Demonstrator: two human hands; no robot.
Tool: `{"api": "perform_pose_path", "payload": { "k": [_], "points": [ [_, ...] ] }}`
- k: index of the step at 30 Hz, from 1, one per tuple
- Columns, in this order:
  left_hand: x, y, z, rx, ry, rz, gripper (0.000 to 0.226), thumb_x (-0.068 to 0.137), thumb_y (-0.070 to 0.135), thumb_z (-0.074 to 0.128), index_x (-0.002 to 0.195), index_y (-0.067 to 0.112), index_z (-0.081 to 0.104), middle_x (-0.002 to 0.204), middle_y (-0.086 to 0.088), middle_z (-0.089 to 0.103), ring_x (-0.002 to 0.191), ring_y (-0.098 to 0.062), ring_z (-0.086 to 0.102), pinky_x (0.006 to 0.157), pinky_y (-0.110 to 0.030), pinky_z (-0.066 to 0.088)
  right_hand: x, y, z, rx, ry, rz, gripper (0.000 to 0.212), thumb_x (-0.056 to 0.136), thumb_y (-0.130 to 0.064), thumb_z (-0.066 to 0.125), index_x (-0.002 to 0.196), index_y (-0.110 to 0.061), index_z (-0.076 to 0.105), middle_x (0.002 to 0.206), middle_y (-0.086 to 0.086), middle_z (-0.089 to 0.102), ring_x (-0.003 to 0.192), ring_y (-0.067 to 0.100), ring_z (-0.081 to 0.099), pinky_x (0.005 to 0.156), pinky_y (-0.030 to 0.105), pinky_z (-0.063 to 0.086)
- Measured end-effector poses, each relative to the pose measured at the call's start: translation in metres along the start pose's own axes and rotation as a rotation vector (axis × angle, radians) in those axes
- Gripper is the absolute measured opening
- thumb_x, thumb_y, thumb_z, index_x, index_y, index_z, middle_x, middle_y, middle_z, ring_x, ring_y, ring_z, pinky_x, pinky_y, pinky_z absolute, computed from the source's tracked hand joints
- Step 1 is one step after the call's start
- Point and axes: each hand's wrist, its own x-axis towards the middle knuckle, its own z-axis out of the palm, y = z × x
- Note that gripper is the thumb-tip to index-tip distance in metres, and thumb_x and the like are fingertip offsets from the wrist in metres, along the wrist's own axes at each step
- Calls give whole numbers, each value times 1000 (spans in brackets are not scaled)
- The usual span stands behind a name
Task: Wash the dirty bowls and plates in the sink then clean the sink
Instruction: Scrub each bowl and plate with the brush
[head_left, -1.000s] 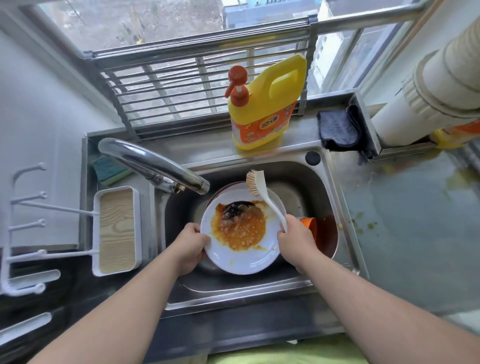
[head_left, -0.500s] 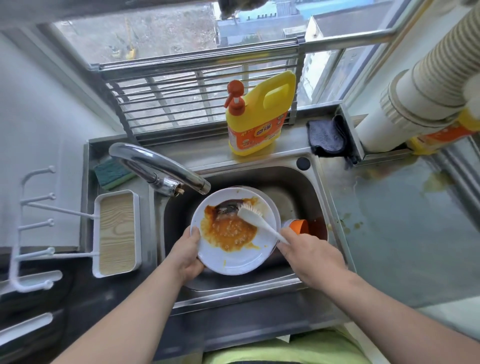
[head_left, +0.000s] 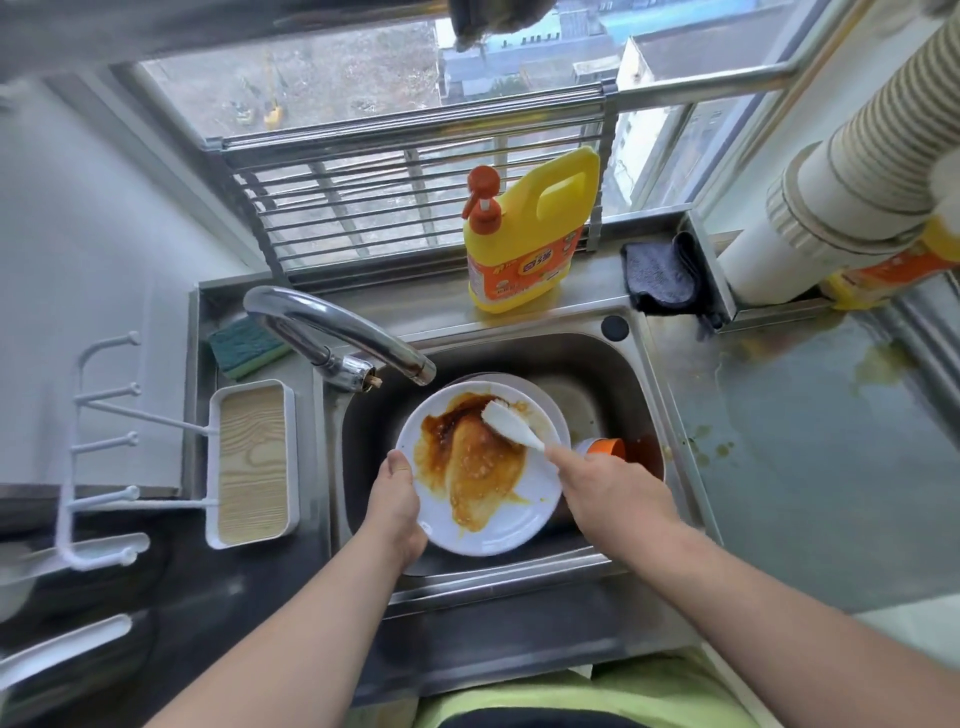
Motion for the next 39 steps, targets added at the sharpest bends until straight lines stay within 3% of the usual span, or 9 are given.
{"api": "perform_pose_path", "payload": {
  "k": [3, 7, 13, 17, 20, 25, 29, 34, 39],
  "points": [
    [-1, 2, 1, 3, 56, -29, 39, 114, 49, 26, 136, 28, 50, 124, -9, 69, 111, -33, 68, 91, -57, 58, -35, 5, 18, 74, -77, -14, 27, 108, -32, 33, 134, -40, 37, 102, 8, 65, 87, 41, 66, 70, 47, 55],
    [0, 1, -3, 117, 94, -83, 43, 113, 52, 27, 139, 27, 51, 126, -9, 68, 115, -34, 67, 104, -64, 51, -42, -29, 27, 90, -167, -124, 28, 108, -30, 33, 134, -38, 36, 107, 10, 64, 93, 42, 65, 68, 45, 47],
    [-11, 10, -4, 250, 54, -88, 41, 113, 50, 25, 132, 27, 55, 121, -13, 70, 110, -37, 69, 97, -66, 55, 15, -24, 13, 123, -72, -10, 28, 106, -19, 31, 125, -37, 39, 90, 5, 58, 78, 37, 58, 65, 44, 52],
    [-13, 21, -4, 329, 79, -95, 41, 113, 51, 23, 122, 27, 54, 113, -15, 73, 103, -40, 72, 91, -65, 58, -17, 7, 14, 232, -196, 97, 19, 104, -23, 36, 117, -34, 44, 98, 10, 65, 88, 39, 64, 81, 51, 58],
    [-7, 27, -6, 384, 98, -103, 45, 112, 55, 25, 132, 26, 53, 113, -16, 73, 100, -40, 74, 89, -63, 60, -45, -13, 9, 350, -249, 12, 19, 105, -32, 34, 119, -36, 46, 111, 14, 69, 99, 41, 64, 88, 51, 55],
    [-11, 36, -9, 444, 61, -118, 40, 112, 53, 28, 127, 25, 54, 111, -20, 75, 96, -42, 75, 80, -61, 63, -3, -57, -10, 360, -170, -94, 15, 109, -35, 29, 115, -36, 43, 105, 10, 65, 90, 36, 62, 80, 50, 56],
    [-14, 54, -13, 438, 64, -92, 39, 114, 44, 32, 123, 18, 59, 103, -23, 77, 91, -42, 76, 80, -58, 63, 32, -16, -9, 256, -182, 25, 21, 106, -20, 30, 115, -34, 42, 101, 6, 64, 87, 32, 63, 78, 47, 58],
    [-20, 69, -5, 473, 92, -30, 37, 115, 39, 33, 116, 14, 61, 98, -20, 76, 83, -36, 75, 60, -42, 61, -31, 9, 2, 390, -293, 30, 18, 106, -33, 35, 116, -35, 51, 106, 4, 68, 91, 28, 64, 86, 43, 55],
    [-26, 54, 4, 524, 76, 90, 35, 114, 35, 33, 124, 18, 61, 107, -16, 74, 95, -33, 74, 71, -42, 62, -40, -36, -9, 571, -231, -108, 22, 107, -44, 33, 123, -42, 48, 119, 5, 69, 99, 30, 62, 91, 45, 52]
  ]
}}
